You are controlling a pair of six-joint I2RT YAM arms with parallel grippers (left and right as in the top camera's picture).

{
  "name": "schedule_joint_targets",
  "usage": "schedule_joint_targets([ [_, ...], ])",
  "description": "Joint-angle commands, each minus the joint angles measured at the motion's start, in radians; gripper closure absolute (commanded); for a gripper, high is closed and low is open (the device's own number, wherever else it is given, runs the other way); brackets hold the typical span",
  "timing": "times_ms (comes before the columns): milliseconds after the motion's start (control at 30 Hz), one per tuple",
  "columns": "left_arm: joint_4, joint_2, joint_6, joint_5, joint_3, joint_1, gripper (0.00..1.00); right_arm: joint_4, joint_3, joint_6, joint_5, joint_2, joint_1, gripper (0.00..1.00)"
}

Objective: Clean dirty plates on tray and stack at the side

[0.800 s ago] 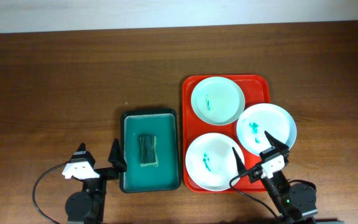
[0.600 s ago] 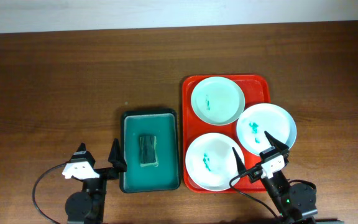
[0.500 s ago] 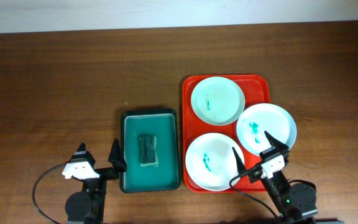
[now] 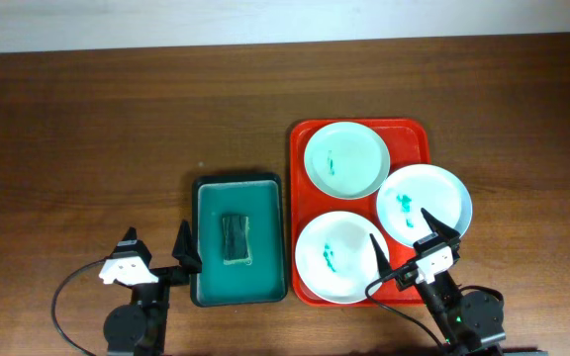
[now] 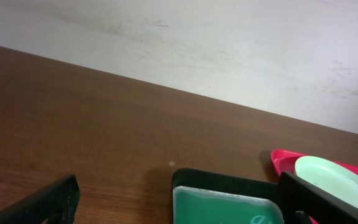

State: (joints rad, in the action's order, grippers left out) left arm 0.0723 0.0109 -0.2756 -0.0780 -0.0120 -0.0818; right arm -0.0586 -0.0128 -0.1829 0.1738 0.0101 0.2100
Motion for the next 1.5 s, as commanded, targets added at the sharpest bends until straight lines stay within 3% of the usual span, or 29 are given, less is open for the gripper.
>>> schedule_joint_targets([
  [0, -0.017, -0.004, 0.016, 0.004, 0.003, 0.006, 0.0, -0.003, 0.007, 0.006, 0.005, -0.006, -0.008, 0.02],
  [67, -0.044, -0.004, 0.016, 0.067, 0.003, 0.006, 0.01, 0.033, 0.007, 0.005, 0.006, -0.006, -0.008, 0.02],
  [167, -0.095, -0.004, 0.016, 0.294, -0.003, 0.006, 0.01, 0.041, 0.005, 0.031, 0.257, -0.006, -0.008, 0.02],
  [233, -0.055, 0.006, 0.016, 0.319, -0.082, 0.006, 0.01, 0.004, -0.055, 0.205, 0.269, -0.006, -0.008, 0.02],
  [333, 0.203, 0.196, 0.06, 0.273, -0.394, 0.006, 0.01, -0.17, -0.272, 0.211, 0.259, 0.034, -0.008, 0.02],
  [467, 0.647, 0.702, 0.069, 0.384, -0.919, 0.006, 0.01, -0.692, -0.75, 0.211, 0.129, 0.361, -0.008, 0.02],
  [500, 0.739, 0.803, 0.069, 0.401, -1.017, 0.006, 0.01, -0.741, -0.825, 0.211, 0.146, 0.436, -0.008, 0.02],
  [567, 0.841, 0.956, 0.068, 0.397, -1.134, 0.006, 0.01, -0.793, -0.883, 0.211, 0.209, 0.536, -0.008, 0.02],
  [667, 0.93, 1.12, 0.064, 0.567, -1.141, -0.024, 0.03, -0.86, -0.882, 0.212, 0.287, 0.615, -0.008, 0.02],
  [700, 0.964, 1.152, 0.069, 0.538, -1.139, -0.058, 0.08, -0.879, -0.882, 0.237, 0.286, 0.63, -0.008, 0.02],
  [767, 1.022, 1.254, 0.051, 0.287, -1.107, -0.188, 0.21, -0.912, -0.88, 0.304, 0.253, 0.663, -0.008, 0.05],
  [800, 1.009, 1.315, -0.053, 0.2, -1.067, -0.243, 0.23, -0.925, -0.88, 0.364, 0.196, 0.682, -0.008, 0.16],
  [833, 0.954, 1.393, -0.122, 0.196, -1.015, -0.278, 0.28, -0.945, -0.88, 0.449, 0.132, 0.707, -0.008, 0.3],
  [867, 0.908, 1.452, -0.129, 0.233, -0.98, -0.295, 0.32, -0.95, -0.88, 0.458, 0.128, 0.727, -0.008, 0.37],
  [900, 0.843, 1.563, -0.14, 0.26, -0.935, -0.315, 0.44, -0.952, -0.88, 0.459, 0.129, 0.752, -0.008, 0.43],
  [967, 0.796, 1.676, -0.171, 0.254, -0.927, -0.315, 0.62, -0.953, -0.88, 0.458, 0.129, 0.782, -0.008, 0.46],
  [1033, 0.752, 1.76, -0.193, 0.257, -0.927, -0.315, 0.93, -0.961, -0.88, 0.458, 0.129, 0.804, -0.008, 0.48],
  [1067, 0.752, 1.756, -0.195, 0.257, -0.935, -0.313, 1.0, -0.963, -0.88, 0.458, 0.129, 0.81, -0.008, 0.48],
  [1133, 0.806, 1.703, -0.195, 0.257, -0.984, -0.313, 1.0, -0.963, -0.88, 0.458, 0.129, 0.81, -0.008, 0.48],
  [1167, 0.847, 1.654, -0.193, 0.253, -1.014, -0.313, 0.78, -0.963, -0.88, 0.458, 0.129, 0.81, -0.008, 0.48],
  [1200, 0.864, 1.581, -0.175, 0.215, -1.033, -0.313, 0.5, -0.963, -0.88, 0.458, 0.129, 0.81, -0.008, 0.48],
  [1233, 0.858, 1.537, -0.175, 0.124, -1.033, -0.313, 0.34, -0.963, -0.88, 0.458, 0.129, 0.81, -0.008, 0.48],
  [1333, 0.775, 1.531, -0.175, -0.061, -1.004, -0.313, 0.36, -0.962, -0.88, 0.458, 0.128, 0.81, -0.008, 0.48],
  [1400, 0.64, 1.564, -0.175, -0.042, -0.928, -0.313, 0.48, -0.963, -0.88, 0.458, 0.129, 0.81, -0.008, 0.48],
  [1467, 0.548, 1.643, -0.175, 0.044, -0.883, -0.313, 0.6, -0.973, -0.88, 0.457, 0.166, 0.81, -0.008, 0.36],
])
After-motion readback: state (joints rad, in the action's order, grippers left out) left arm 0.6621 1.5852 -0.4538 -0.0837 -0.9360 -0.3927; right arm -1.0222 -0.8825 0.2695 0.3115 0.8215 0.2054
